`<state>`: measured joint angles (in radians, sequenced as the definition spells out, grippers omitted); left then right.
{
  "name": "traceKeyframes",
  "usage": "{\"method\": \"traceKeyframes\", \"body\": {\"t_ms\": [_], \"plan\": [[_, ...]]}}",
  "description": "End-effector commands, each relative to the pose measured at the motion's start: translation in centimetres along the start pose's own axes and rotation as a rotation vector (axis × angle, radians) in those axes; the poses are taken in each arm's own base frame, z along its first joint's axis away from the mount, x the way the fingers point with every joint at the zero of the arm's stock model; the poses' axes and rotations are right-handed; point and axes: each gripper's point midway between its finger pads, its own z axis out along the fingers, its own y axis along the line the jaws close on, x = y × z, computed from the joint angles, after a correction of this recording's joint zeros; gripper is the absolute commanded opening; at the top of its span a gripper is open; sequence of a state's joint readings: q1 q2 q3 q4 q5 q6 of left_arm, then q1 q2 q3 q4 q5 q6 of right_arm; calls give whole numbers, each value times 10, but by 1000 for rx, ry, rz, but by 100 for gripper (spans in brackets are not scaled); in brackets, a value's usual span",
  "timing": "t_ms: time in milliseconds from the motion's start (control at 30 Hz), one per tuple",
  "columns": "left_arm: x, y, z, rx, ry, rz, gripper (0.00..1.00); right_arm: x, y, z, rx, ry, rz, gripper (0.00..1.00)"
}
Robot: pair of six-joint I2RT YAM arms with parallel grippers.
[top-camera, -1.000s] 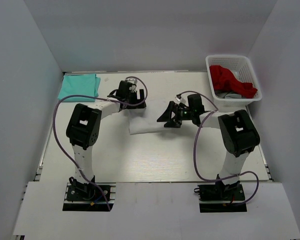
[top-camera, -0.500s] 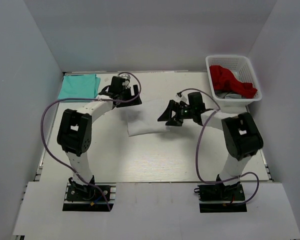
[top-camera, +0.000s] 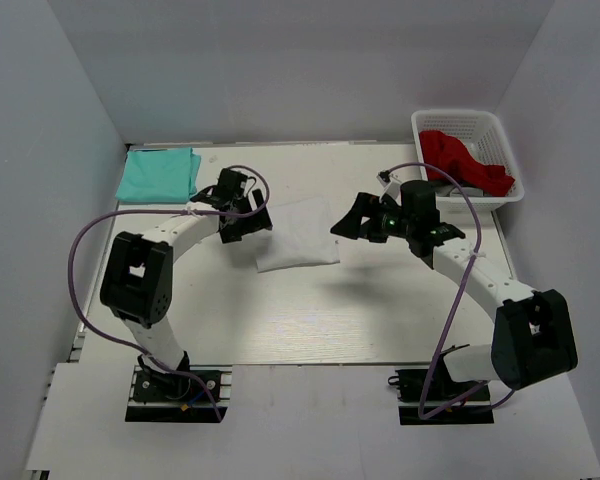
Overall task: Fold and stack the t-shirts
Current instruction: Smooth out wrinkles on the folded tshirt, then put the neatly folded tshirt into the corner of the board with the left arm
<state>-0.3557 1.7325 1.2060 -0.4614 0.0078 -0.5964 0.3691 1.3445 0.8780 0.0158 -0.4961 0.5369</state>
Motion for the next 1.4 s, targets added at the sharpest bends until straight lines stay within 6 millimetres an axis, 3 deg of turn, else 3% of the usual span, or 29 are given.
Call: {"method": "traceKeyframes", "body": {"t_ms": [0, 233, 333, 400, 433, 533, 700, 733, 767, 833, 867, 900, 1167, 1367], "plan": [[26, 13, 16, -65, 74, -21, 100, 7, -6, -8, 45, 7, -8, 90], [52, 16, 55, -113, 153, 36, 97, 9, -10, -12, 67, 12, -2, 90], [69, 13, 66, -122, 192, 71, 82, 12, -16, -11, 88, 17, -9, 90], [80, 19, 73, -148, 201, 88, 73, 11, -18, -12, 103, 16, -17, 90], [88, 22, 75, -166, 211, 103, 64, 10, -21, -12, 117, 14, -20, 90], [99, 39, 86, -265, 242, 130, 55, 9, -24, -13, 134, 19, -26, 90], [101, 41, 105, -310, 266, 152, 43, 12, -31, -17, 166, 20, -29, 90], [103, 42, 104, -316, 275, 153, 34, 10, -34, -18, 185, 7, -33, 90], [97, 40, 107, -316, 262, 168, 1, 9, -37, -19, 195, 4, -45, 90], [85, 50, 104, -366, 235, 193, 0, 6, -42, -22, 224, -11, -48, 90], [70, 45, 99, -363, 205, 233, 0, 5, -44, -23, 233, -16, -58, 90], [50, 52, 94, -408, 144, 247, 0, 2, -46, -24, 244, -24, -67, 90], [-84, 22, 39, -433, -201, 493, 0, 2, -67, -27, 319, -52, -89, 90], [-141, 29, 7, -494, -323, 599, 0, -1, -84, -31, 389, -86, -129, 90]]}}
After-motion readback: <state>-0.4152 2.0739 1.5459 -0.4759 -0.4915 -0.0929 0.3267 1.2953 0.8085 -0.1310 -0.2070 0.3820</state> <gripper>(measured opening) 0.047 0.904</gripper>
